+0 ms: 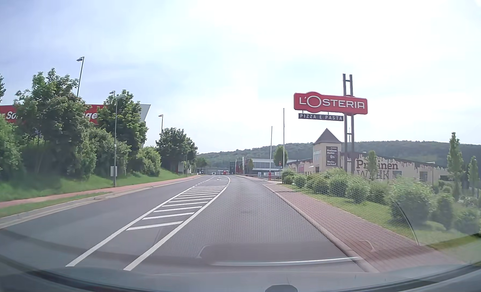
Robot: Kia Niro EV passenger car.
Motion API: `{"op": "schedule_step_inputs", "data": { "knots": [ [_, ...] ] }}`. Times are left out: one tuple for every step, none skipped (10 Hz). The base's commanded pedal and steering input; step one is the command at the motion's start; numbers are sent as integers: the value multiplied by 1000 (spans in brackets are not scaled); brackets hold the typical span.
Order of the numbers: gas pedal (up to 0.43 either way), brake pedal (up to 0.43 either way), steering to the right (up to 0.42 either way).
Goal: Follow the waypoints while adhering to traffic rules and regulations
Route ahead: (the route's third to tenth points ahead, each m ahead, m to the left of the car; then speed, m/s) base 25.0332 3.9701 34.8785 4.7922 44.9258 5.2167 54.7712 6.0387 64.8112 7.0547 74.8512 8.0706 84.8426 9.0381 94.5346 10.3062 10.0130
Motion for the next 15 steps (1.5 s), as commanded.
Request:
{"op": "schedule_step_inputs", "data": {
  "knots": [
    [197,0,-9],
    [197,0,-9],
    [189,0,-9],
    [189,0,-9],
    [177,0,-9],
    [177,0,-8],
    [177,0,-6],
    [177,0,-6],
    [177,0,-6],
    [177,0,-5],
    [177,0,-5],
    [177,0,-6],
    [177,0,-6],
    [177,0,-6],
    [177,0,-6]
  ]
}}
